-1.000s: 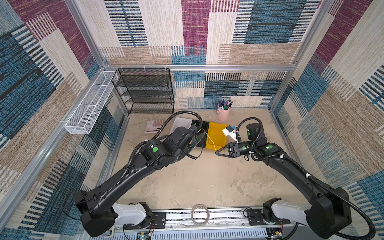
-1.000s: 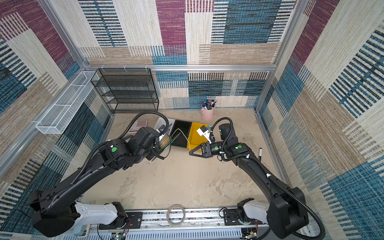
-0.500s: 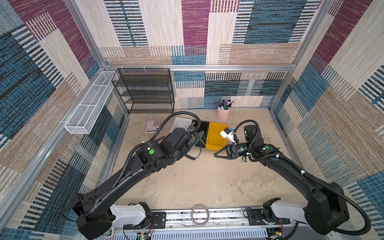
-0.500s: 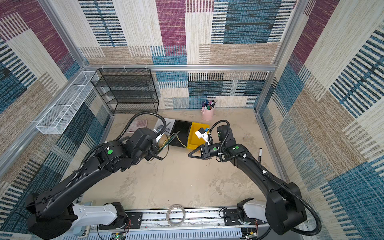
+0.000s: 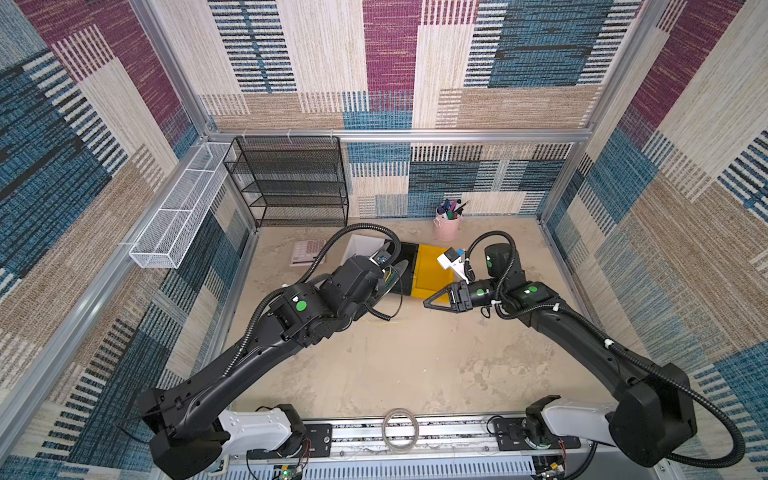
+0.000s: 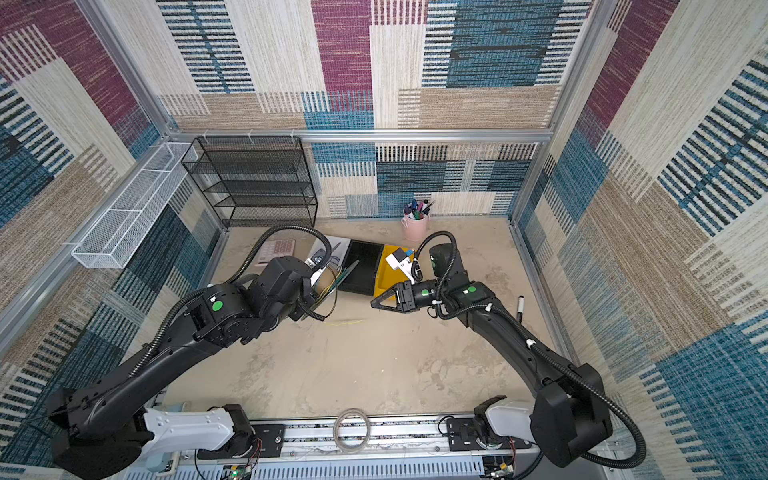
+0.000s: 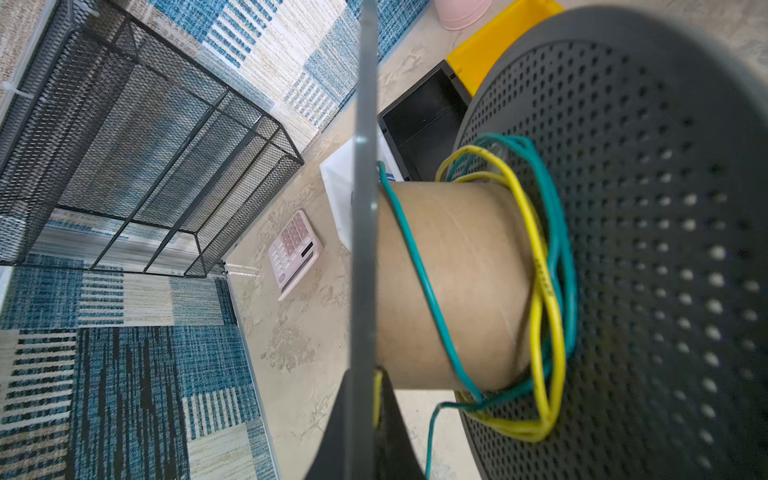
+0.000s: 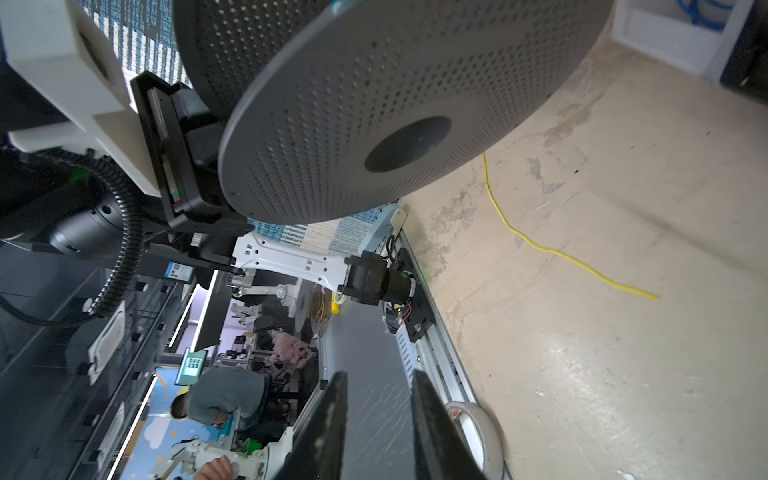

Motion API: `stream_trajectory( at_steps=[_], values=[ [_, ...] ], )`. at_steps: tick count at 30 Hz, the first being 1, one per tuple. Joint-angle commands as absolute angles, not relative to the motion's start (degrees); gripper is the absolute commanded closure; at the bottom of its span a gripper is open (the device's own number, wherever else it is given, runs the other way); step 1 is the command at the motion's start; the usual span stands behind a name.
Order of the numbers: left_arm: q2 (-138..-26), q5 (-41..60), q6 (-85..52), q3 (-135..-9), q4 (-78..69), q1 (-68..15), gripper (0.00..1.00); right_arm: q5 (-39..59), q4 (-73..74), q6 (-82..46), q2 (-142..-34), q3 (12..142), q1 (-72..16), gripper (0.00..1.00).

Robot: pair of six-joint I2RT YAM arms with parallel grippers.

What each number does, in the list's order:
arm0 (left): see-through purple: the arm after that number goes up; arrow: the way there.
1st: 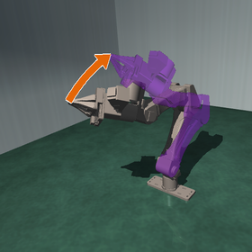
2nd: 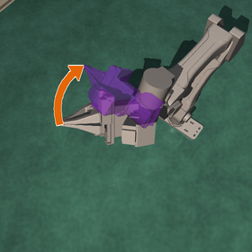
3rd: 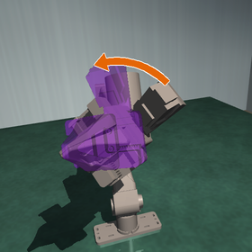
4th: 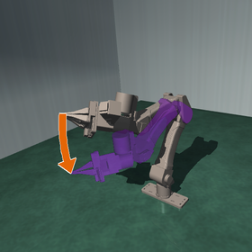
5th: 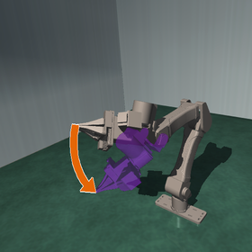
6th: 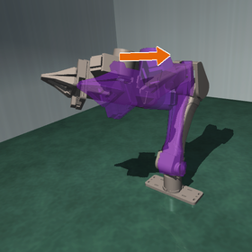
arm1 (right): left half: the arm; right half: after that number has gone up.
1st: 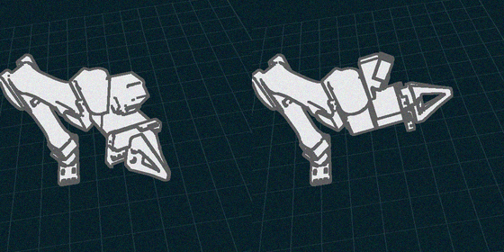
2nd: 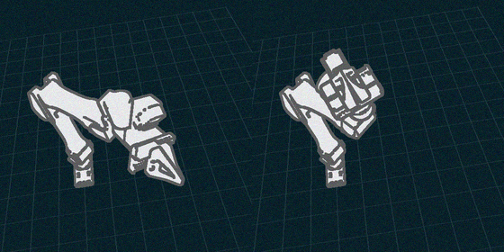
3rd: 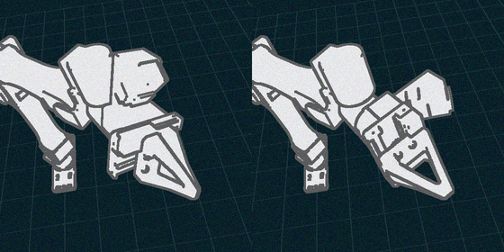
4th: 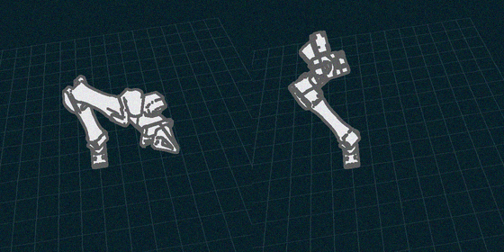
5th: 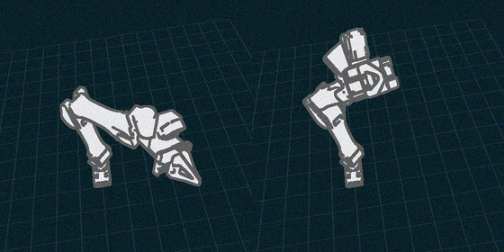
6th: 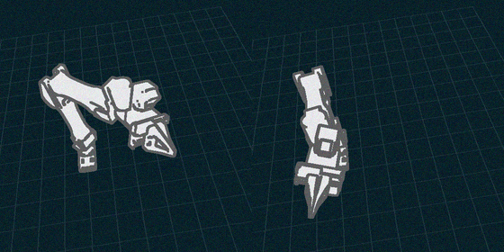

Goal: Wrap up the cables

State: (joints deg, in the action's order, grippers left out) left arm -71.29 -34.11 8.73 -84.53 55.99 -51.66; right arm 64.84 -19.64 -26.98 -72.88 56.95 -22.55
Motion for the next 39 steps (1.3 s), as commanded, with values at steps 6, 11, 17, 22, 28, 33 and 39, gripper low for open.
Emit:
stream_trajectory(
  at_steps=[6,11,17,22,28,33,39],
  values=[
    [-73.2,-24.5,4.9,-90.2,63.3,-51.8,1.0,48.7,-30.9,-12.0,-74.2,57.2,-18.8,0.53],
    [-71.1,-21.9,2.5,-90.3,63.8,-51.8,1.0,49.9,-20.0,-14.8,-75.0,44.6,-19.1,0.47],
    [-70.8,-17.4,1.7,-93.2,63.9,-51.8,1.0,60.5,-9.4,-19.4,-78.5,38.1,-22.0,0.39],
    [-71.3,-15.6,1.5,-92.9,63.9,-51.9,1.0,64.0,-7.5,-19.5,-82.6,38.8,-22.9,0.36],
    [-70.6,-15.8,1.1,-91.9,63.2,-51.8,1.0,67.0,-7.5,-18.1,-86.8,39.5,-22.9,0.42],
    [-70.4,-16.3,1.3,-91.0,63.2,-51.9,1.0,69.7,-6.6,-19.7,-86.1,39.8,-23.3,0.49],
    [-70.7,-18.1,2.2,-89.9,63.0,-51.8,1.0,70.9,-11.5,-18.8,-84.5,41.0,-24.9,0.53]
  ],
)
